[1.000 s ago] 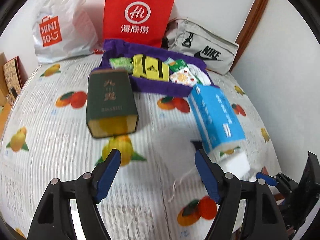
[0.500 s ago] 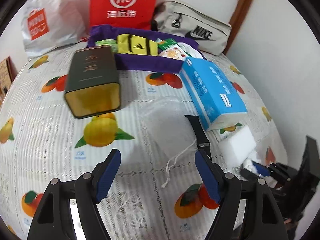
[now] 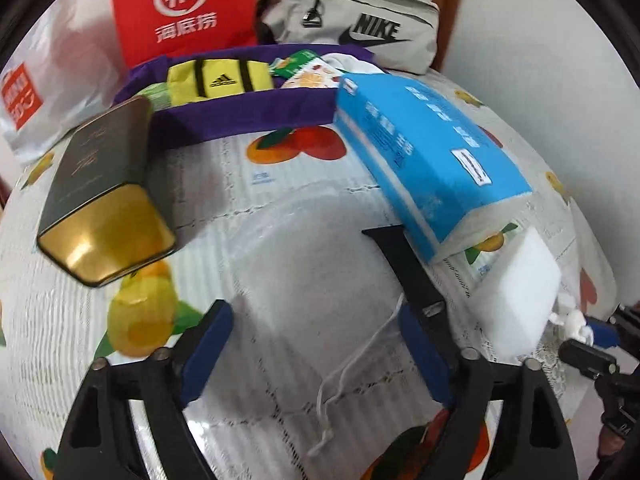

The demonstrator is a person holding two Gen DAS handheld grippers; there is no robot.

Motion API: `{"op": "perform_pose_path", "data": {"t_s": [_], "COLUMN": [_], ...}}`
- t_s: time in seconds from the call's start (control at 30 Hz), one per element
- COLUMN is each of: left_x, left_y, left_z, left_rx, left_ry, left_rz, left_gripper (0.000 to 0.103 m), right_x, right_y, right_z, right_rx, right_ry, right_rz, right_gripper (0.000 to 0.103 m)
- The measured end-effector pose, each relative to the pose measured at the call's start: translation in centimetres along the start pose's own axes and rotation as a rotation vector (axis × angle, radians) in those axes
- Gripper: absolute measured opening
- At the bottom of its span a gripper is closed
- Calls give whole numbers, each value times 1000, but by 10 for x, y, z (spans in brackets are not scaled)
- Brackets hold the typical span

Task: Organize soft objects
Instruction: 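Grasp the white mesh bag with the left tool while the right tool holds the cloth, then carry the white cloth and mesh bag in both tools to the purple towel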

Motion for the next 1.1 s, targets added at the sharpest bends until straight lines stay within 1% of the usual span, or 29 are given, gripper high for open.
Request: {"op": "perform_pose_path", "data": {"t_s": [0.1,0.13,0.17,0.2,0.23,0.27,0.3,0.33,0.4,0.43,0.57,0.73,0.93,1.0,1.1], "left_x": [2,2,3,3,3,4,5,5,6,7,3,-21,-42,-42,-41], "left_y": [-2,-2,-1,0,1,2,3,4,5,5,9,24,43,47,60], "left_z": [-3,-3,-3,-4,-4,-4,-5,-4,-4,-3,1,15,27,28,30], "left_rx": [18,24,35,53,60,68,74,77,79,78,84,96,120,125,156], "left_ry": [-19,-20,-25,-33,-36,-41,-50,-51,-53,-60,-42,16,93,98,106], "left_rz": [-1,1,1,3,5,10,22,29,48,71,87,82,137,145,171], "left_gripper": [89,87,78,67,62,51,38,32,9,8,6,6,6,6,6], "right_x": [3,4,5,5,5,5,4,3,2,1,-5,-5,-16,-19,-23], "right_y": [-4,-7,-9,-10,-10,-11,-11,-11,-11,-11,-10,-5,4,7,14], "right_z": [0,0,0,1,1,0,0,0,0,0,-1,-4,-8,-10,-12], "right_rx": [-13,-21,-28,-31,-33,-34,-35,-37,-38,-39,-41,-30,4,15,38], "right_ry": [-11,-15,-20,-22,-22,-19,-16,-14,-10,-8,4,-1,10,10,15], "right_rz": [19,23,23,23,24,27,30,32,33,31,35,35,-5,-27,-33], "right_gripper": [22,22,22,22,22,22,22,22,22,22,22,22,22,22,22]}}
Point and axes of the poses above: each gripper's, at about its wrist camera, not at the fingertips, and y roughly against the way its jaws point, x to its right, z to its underside, the point moved 6 cm from there along -y, roughly the way its jaws point, and after that the axes turned 10 degrees about -x, right-handed, at the moved point
